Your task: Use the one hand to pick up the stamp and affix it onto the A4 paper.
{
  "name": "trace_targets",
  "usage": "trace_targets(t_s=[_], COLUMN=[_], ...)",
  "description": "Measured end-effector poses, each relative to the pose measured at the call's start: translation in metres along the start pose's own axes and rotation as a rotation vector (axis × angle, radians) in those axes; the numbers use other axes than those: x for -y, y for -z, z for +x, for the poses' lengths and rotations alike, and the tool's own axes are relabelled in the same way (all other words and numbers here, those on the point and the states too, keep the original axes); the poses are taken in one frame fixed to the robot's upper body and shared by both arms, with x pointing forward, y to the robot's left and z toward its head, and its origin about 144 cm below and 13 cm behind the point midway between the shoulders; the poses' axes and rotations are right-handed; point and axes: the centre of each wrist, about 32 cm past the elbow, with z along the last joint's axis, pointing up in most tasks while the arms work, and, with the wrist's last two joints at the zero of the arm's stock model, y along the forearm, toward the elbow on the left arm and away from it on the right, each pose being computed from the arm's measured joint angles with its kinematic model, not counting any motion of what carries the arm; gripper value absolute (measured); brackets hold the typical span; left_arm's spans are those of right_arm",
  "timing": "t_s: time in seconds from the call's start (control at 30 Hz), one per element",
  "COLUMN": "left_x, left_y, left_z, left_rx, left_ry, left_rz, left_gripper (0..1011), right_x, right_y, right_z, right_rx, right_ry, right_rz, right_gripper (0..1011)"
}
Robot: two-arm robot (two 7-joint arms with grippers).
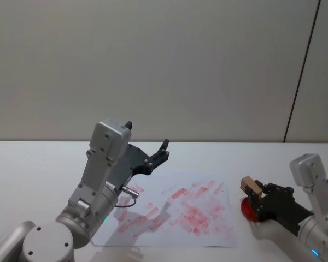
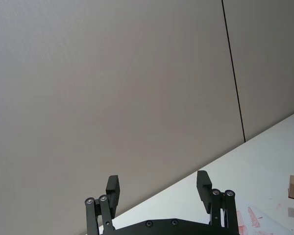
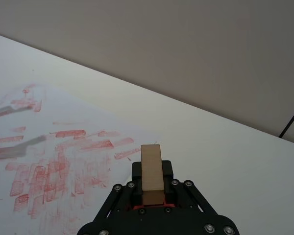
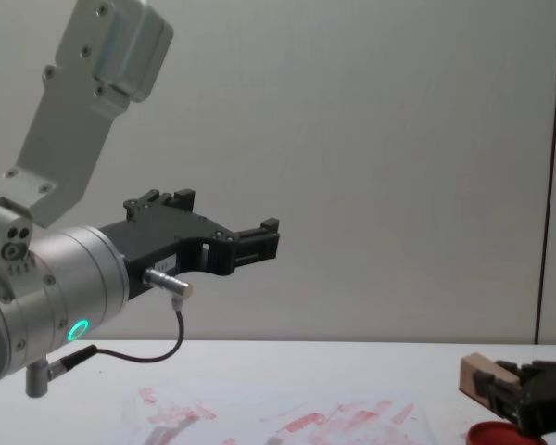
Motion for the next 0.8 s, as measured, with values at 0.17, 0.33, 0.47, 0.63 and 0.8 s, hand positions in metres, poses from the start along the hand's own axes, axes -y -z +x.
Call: trace_targets(t_s=[0.17,0.33,0.47,0.63,0.8], left_x=[0.000,0.000,0.000,0.000,0.000], left_y=[0.000,0.000,0.000,0.000,0.000], left_z=[0.000,0.000,0.000,0.000,0.000], left_rx=[0.000,0.000,0.000,0.000,0.000], left_ry=[0.000,0.000,0.000,0.000,0.000], left_rz=[0.000,0.000,0.000,0.000,0.000], left_gripper=[1002,1003,1002,1002,1002], right_x=[-0.002,-0.003,-0.003,-0.002,-0.001], right_y=[0.003,0.006,0.008,0.009,0.010], right_z=[0.003,0.004,0.006,0.007,0.008], right_rx=[0.006,0.011,0.013,0.014,0.013], right_ry=[0.007,0.011,0.012,0.011,0.012], right_rz=[-0.017,-0.034,-0.050,-0.064,-0.078], right_gripper=[216,216,216,217,245])
